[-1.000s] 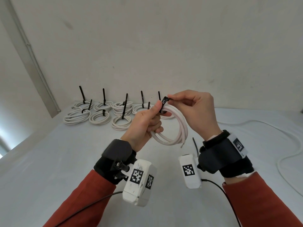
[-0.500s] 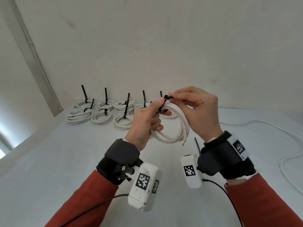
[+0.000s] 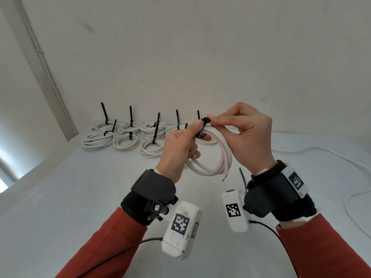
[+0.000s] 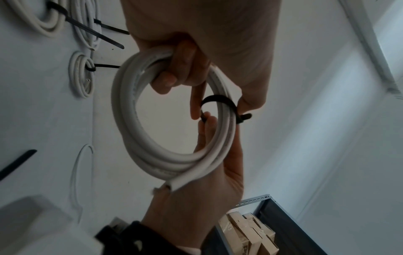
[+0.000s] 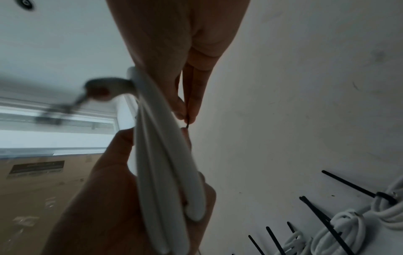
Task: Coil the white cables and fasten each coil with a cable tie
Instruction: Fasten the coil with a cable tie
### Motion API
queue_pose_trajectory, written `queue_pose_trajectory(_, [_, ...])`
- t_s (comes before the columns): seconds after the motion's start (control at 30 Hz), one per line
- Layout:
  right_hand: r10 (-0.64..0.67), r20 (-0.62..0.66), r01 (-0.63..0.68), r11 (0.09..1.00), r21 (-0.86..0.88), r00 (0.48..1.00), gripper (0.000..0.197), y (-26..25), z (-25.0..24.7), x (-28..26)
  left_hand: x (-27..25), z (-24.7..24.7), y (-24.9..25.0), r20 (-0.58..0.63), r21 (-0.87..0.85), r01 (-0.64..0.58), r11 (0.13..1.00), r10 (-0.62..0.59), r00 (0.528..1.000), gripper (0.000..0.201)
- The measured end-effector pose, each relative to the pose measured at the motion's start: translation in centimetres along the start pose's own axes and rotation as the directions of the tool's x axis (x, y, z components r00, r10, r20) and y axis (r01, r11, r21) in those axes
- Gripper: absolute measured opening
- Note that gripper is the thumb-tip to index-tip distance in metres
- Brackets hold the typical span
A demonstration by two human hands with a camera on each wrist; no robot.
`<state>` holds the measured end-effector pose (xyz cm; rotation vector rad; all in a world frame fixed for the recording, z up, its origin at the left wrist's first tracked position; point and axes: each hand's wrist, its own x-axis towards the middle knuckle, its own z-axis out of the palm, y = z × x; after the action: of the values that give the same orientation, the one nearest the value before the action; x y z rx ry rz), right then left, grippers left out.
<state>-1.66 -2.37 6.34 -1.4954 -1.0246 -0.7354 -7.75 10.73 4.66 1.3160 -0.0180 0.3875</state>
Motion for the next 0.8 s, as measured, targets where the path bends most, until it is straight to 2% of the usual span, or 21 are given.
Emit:
queue_pose_trajectory(0.07, [0.008,0.025,-0.008,1.000,-0.005,1.000,0.021,-0.3,0.1,-0.1,0.1,-0.1,-0.1,-0.009,-0.004,-0.005,1.000,0.005,1.000,0.037])
queue_pose_trajectory(0.2, [0.186,0.062,-0.195,0.961,0.197,0.981,0.033,-1.2,-0.2,0.1,0.2,-0.3,-0.2,0.009,0.003,0.009,1.000,-0.009,1.000,0.037])
queue_pose_trajectory(0.33, [0.182,0.095,-0.199,0.955,0.220,0.979,0.034,-1.4,-0.4,0.0,0.2,-0.3,-0.4,0.043,-0.012,0.018,1.000,-0.018,0.999,0.045])
queue_pose_trajectory(0.4, [0.186,0.142,-0.213,0.953,0.214,0.972,0.032,-1.2,-0.7,0.1,0.3,-0.4,-0.4,0.011,0.014,0.016,1.000,-0.016,1.000,0.039])
queue_pose_trajectory(0.5, [0.268,0.198,-0.296,0.946,0.129,0.943,0.025,-0.9,-1.2,0.6,0.7,-1.2,-0.3,-0.119,0.201,-0.072,0.977,0.098,0.988,0.034])
queue_pose_trajectory(0.57, [0.366,0.105,-0.368,0.930,-0.003,0.925,0.013,-1.2,-1.3,0.8,0.9,-2.1,-0.1,-0.141,0.363,-0.202,0.909,0.268,0.953,0.039])
queue_pose_trajectory(0.6, [0.429,0.082,-0.426,0.903,-0.057,0.899,0.008,-1.7,-1.2,0.9,0.9,-2.5,-0.1,-0.122,0.444,-0.265,0.856,0.351,0.928,0.038])
queue_pose_trajectory(0.63, [0.505,0.117,-0.498,0.863,-0.085,0.855,0.019,-2.1,-1.0,1.0,0.9,-2.7,0.0,-0.101,0.513,-0.313,0.799,0.418,0.903,0.034])
queue_pose_trajectory(0.7, [0.633,0.280,-0.650,0.759,-0.040,0.722,0.041,-2.9,-0.6,0.9,0.8,-2.8,0.2,-0.078,0.591,-0.365,0.719,0.502,0.862,0.029])
queue_pose_trajectory(0.73, [0.660,0.344,-0.702,0.712,-0.005,0.667,0.046,-3.3,-0.5,0.9,0.8,-2.8,0.2,-0.075,0.605,-0.379,0.700,0.525,0.848,0.030])
queue_pose_trajectory(0.8, [0.672,0.421,-0.763,0.642,0.079,0.610,0.041,-3.7,-0.3,0.9,0.9,-2.9,0.2,-0.065,0.627,-0.396,0.671,0.551,0.832,0.035])
